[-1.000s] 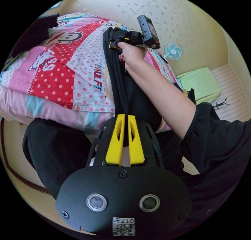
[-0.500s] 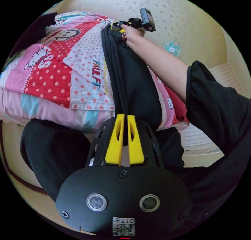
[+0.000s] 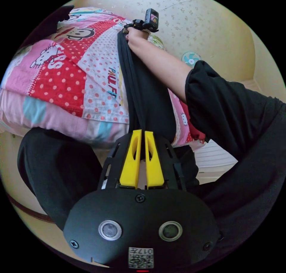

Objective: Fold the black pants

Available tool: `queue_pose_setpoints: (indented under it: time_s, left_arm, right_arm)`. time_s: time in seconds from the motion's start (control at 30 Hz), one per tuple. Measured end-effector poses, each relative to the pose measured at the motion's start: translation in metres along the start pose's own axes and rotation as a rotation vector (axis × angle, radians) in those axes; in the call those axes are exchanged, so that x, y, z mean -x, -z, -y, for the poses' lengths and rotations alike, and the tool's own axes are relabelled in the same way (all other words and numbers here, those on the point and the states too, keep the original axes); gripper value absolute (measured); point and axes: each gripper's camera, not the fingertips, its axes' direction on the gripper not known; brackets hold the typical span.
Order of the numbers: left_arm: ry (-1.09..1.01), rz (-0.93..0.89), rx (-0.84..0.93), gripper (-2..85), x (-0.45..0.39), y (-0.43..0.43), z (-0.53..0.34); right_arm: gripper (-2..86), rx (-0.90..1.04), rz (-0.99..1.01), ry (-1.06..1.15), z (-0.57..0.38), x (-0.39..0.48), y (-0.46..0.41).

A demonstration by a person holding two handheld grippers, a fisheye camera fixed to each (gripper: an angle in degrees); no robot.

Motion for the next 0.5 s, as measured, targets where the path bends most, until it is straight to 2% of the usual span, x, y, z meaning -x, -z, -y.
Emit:
queue_pose_setpoints:
  time_s: [0.2,0.37,0.5]
  left_arm:
    - [0.051,-0.016,0.018,0.4,0.008,-0.005,-0.007]
    - [0.055,0.019,0.041,0.0,0.006,0.001,-0.016]
    - [-0.002,0.01,-0.027,5.3,-0.002,0.021,-0.014]
  right_arm:
    - [3.6,0.015,0.007,0.017,0.037,-0.005,0.016]
    - [3.4,0.014,0.054,0.0,0.056,-0.043,0.076]
    - [2.8,0.008,0.019,-0.026,0.052,-0.079,0.131]
